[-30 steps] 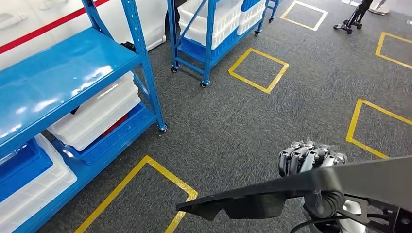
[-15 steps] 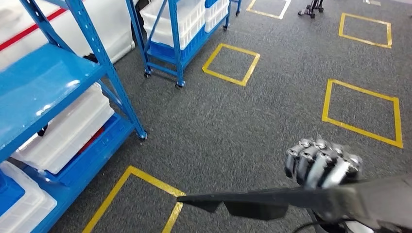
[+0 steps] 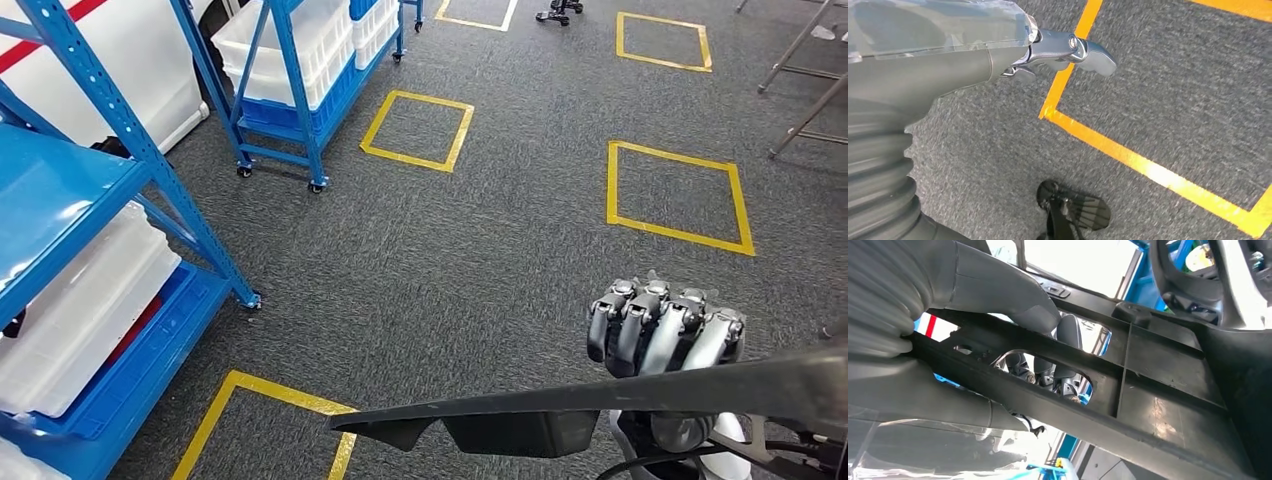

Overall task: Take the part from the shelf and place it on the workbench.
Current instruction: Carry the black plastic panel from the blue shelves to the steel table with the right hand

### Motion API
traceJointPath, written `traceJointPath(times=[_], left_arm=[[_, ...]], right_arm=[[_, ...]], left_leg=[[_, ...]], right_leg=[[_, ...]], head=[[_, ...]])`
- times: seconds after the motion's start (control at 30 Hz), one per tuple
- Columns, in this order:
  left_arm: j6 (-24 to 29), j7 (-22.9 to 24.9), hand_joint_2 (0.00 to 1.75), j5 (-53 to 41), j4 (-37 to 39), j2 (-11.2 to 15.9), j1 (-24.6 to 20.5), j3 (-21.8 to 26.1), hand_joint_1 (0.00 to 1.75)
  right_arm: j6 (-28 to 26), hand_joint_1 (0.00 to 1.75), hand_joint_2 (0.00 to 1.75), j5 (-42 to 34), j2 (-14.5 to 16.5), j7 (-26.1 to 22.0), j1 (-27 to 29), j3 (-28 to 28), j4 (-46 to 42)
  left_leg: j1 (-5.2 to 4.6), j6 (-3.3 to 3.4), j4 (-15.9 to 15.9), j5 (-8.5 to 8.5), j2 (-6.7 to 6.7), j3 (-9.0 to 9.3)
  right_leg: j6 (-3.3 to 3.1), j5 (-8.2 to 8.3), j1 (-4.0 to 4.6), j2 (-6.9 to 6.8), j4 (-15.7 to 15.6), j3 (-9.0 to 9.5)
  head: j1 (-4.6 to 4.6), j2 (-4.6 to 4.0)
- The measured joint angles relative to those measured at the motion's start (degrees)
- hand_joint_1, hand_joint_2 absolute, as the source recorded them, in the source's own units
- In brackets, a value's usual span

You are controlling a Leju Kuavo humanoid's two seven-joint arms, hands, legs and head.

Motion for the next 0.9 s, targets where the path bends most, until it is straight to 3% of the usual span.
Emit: traceJointPath(times=[0.07, 0.13, 0.17, 0.23, 0.3, 0.37, 0.43, 0.47, 0.53, 0.6, 0.63, 0.67, 0.7, 0.73, 0.8, 0.83, 0.9], left_arm=[[0.02, 0.14, 1.75, -0.02, -0.01, 0.25, 0.12, 0.01, 0.0], [-0.55, 0.29, 1.75, 0.03, -0.01, 0.43, 0.36, 0.02, 0.0], [-0.97, 0.33, 1.75, 0.06, -0.01, 0.5, 0.41, 0.02, 0.0], [-1.52, 0.34, 1.75, 0.07, -0.01, 0.57, 0.4, 0.02, 0.0], [-1.64, 0.22, 1.75, 0.1, -0.01, 0.57, 0.36, 0.03, 0.0], [-1.63, -0.08, 1.75, 0.18, -0.01, 0.57, 0.34, 0.04, 0.0], [-1.63, -0.48, 1.75, 0.22, -0.01, 0.54, 0.17, 0.04, 0.0], [-1.63, -0.71, 1.75, 0.22, -0.01, 0.51, 0.01, 0.04, 0.0], [-1.61, -1.02, 1.75, 0.3, 0.0, 0.46, -0.17, 0.05, 0.0], [-1.58, -1.11, 1.75, 0.42, 0.01, 0.47, 0.04, 0.07, 0.0], [-1.57, -1.1, 1.75, 0.45, 0.0, 0.48, 0.21, 0.09, 0.0], [-1.56, -1.1, 1.75, 0.46, 0.0, 0.48, 0.34, 0.1, 0.0], [-1.52, -1.1, 1.75, 0.49, 0.0, 0.46, 0.39, 0.1, 0.0], [-1.43, -1.14, 1.75, 0.55, 0.01, 0.44, 0.38, 0.11, 0.0], [-1.15, -1.32, 1.75, 0.72, 0.01, 0.4, 0.32, 0.19, 0.0], [-1.0, -1.45, 1.75, 0.81, 0.01, 0.36, 0.31, 0.27, 0.0], [-0.88, -1.63, 1.75, 0.99, 0.01, 0.25, 0.21, 0.42, 0.0]], right_arm=[[0.75, 1.57, 1.75, -0.4, 0.02, -0.04, 0.75, -0.71, -0.49], [2.06, 1.57, 1.75, -0.8, 0.06, -0.04, 1.73, -1.72, -0.58], [2.9, 1.57, 1.75, -0.99, 0.1, -0.04, 2.3, -2.35, -0.58], [4.44, 1.57, 1.75, -1.36, 0.23, -0.03, 3.05, -3.68, -0.58], [5.42, 1.57, 1.75, -1.52, 0.42, -0.03, 3.22, -4.76, -0.56], [5.86, 1.57, 1.75, -1.43, 0.6, -0.03, 3.23, -5.47, -0.53], [5.65, 1.57, 1.75, -1.15, 0.68, -0.03, 3.37, -5.91, -0.56], [5.42, 1.57, 1.75, -1.02, 0.74, -0.03, 3.54, -6.05, -0.66], [5.11, 1.57, 1.75, -0.91, 0.95, -0.08, 3.68, -6.16, -0.83], [5.02, 1.57, 1.75, -0.88, 1.25, -0.11, 3.84, -6.16, -0.86], [5.01, 1.57, 1.75, -0.87, 1.37, -0.09, 3.97, -6.16, -0.84], [5.03, 1.57, 1.75, -0.86, 1.46, -0.04, 4.1, -6.15, -0.82], [5.13, 1.57, 1.75, -0.88, 1.52, 0.0, 4.15, -6.15, -0.79], [5.29, 1.57, 1.75, -0.93, 1.54, 0.04, 4.11, -6.15, -0.74], [5.78, 1.57, 1.75, -1.12, 1.58, 0.06, 3.76, -6.06, -0.5], [5.93, 1.57, 1.75, -1.21, 1.62, 0.07, 3.46, -5.97, -0.32], [5.99, 1.57, 1.75, -1.29, 1.71, 0.09, 2.91, -5.73, 0.02]], left_leg=[[-0.11, 0.38, -0.31, 0.02, 1.22, 0.2], [-0.31, 0.51, -0.33, -0.16, 2.65, 0.25], [-0.38, 0.51, -0.33, -0.29, 3.38, 0.31], [-0.49, 0.41, -0.33, -0.61, 4.68, 0.64], [-0.63, 0.07, -0.35, -1.02, 5.83, 1.18], [-0.67, -0.51, -0.41, -1.4, 6.87, 1.56], [-0.6, -1.18, -0.73, -1.64, 7.97, 1.97], [-0.51, -1.48, -0.61, -1.92, 7.69, 2.18], [-0.4, -1.83, 2.31, -3.83, 5.07, 1.22], [-0.3, -1.92, 9.43, -7.13, 2.09, -2.33], [-0.29, -1.99, 12.91, -8.26, 1.52, -4.32], [-0.29, -2.05, 14.78, -8.28, 1.29, -5.66], [-0.27, -2.09, 14.58, -7.17, 1.2, -6.05], [-0.23, -2.1, 12.23, -5.08, 0.95, -5.38], [-0.04, -2.02, 4.7, -0.89, -1.13, -2.49], [0.04, -1.92, 1.93, 0.14, -2.27, -1.38], [-0.07, -1.55, -0.02, 0.19, -3.29, -0.59]], right_leg=[[0.43, -3.11, 0.01, -3.39, 5.79, -2.9], [0.74, -5.59, -0.24, -4.74, 12.42, -6.53], [0.76, -5.46, -0.35, -4.95, 13.56, -7.25], [0.54, -2.55, -0.41, -5.37, 9.71, -5.34], [-0.14, 0.41, 0.11, -7.71, 1.92, -1.2], [-0.86, 1.18, 0.87, -9.24, -2.05, 0.8], [-1.42, 1.25, 1.19, -7.97, -2.52, 0.91], [-1.69, 1.43, 1.1, -7.3, -2.99, 1.21], [-2.3, 1.76, 0.74, -6.11, -3.94, 2.01], [-2.79, 1.75, 0.61, -4.9, -4.16, 2.31], [-2.94, 1.71, 0.63, -4.11, -4.13, 2.36], [-2.98, 1.66, 0.65, -3.25, -4.09, 2.4], [-2.93, 1.6, 0.63, -2.36, -4.0, 2.46], [-2.82, 1.49, 0.59, -1.5, -3.84, 2.54], [-2.38, 1.07, 0.52, 0.04, -3.16, 2.49], [-2.07, 0.88, 0.45, 0.77, -2.76, 2.28], [-1.35, 0.74, 0.24, 2.06, -2.29, 1.71]], head=[[0.25, 0.0], [0.32, 0.0], [0.32, 0.0], [0.32, 0.0], [0.31, 0.0], [0.33, 0.0], [0.34, 0.0], [0.32, 0.0], [0.25, 0.0], [0.18, 0.0], [0.17, 0.0], [0.16, 0.0], [0.17, 0.0], [0.17, 0.0], [0.17, 0.0], [0.19, 0.0], [0.2, 0.0]])
